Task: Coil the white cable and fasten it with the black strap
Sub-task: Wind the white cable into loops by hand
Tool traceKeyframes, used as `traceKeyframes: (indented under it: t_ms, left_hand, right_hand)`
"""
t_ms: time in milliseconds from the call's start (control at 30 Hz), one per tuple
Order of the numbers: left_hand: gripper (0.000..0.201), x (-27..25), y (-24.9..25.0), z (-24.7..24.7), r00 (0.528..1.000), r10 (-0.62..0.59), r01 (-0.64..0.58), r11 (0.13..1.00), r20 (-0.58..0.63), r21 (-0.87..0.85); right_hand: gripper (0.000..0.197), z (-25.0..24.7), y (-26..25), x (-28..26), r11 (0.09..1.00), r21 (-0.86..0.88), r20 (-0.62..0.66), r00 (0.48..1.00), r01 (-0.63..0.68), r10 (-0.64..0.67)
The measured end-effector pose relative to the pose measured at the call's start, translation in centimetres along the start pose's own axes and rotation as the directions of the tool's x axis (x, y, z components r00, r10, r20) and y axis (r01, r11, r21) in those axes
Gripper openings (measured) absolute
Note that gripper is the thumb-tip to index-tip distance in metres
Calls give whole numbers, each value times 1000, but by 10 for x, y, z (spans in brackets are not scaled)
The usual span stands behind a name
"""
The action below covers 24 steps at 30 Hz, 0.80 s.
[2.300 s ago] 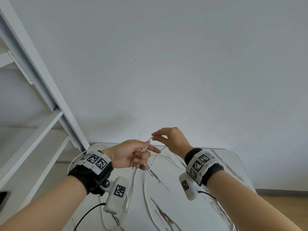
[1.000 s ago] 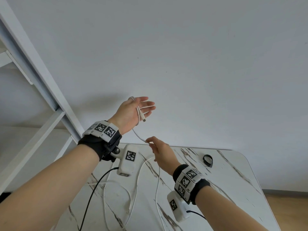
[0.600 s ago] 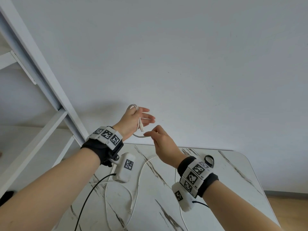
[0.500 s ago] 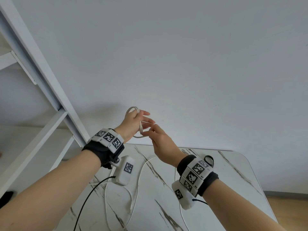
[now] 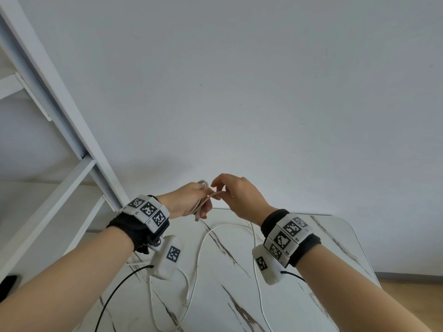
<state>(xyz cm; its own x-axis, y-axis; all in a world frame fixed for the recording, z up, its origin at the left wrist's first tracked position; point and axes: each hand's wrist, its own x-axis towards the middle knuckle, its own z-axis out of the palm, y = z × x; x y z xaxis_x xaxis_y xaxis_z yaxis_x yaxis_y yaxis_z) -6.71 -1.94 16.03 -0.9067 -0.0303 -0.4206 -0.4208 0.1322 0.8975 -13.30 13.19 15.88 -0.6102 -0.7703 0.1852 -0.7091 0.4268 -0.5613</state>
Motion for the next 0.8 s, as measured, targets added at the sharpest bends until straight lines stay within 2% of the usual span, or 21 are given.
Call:
traceKeyframes:
  t_ms: [100,200,300,400,500,633,800]
  left_hand:
    - [41,-7,-3,-4,994,-50,57,996,96,-70]
    - [49,-14,-3,-4,979,-93,104,993,183,-54]
    - [38,-22,-1,-3,960,-112,125,992,257,-35]
    - [32,-26,0,-5,942,-98,138,985,320,-104]
    - [30,-28,5,-6,943,-31,119,961,331,-249]
    - [30,-29,13,-8,952,37,114,879,304,-463]
    - [40,-28,19,-4,951,161,46,770,264,-636]
  right_hand:
    - [14,-3,7,-1,999,-13,-22,999,-43,42]
    - [12,-4,10,0,997,-25,-53,996,-68,66]
    - [14,-3,9,2,997,-31,-82,995,-65,62]
    - [18,4,11,3,998,-6,-73,995,-61,61]
    - [21,16,13,2,989,98,-85,990,-108,116]
    - [20,31,11,2,970,194,-121,978,-145,171]
    - [22,49,12,1,962,174,-44,974,-212,222]
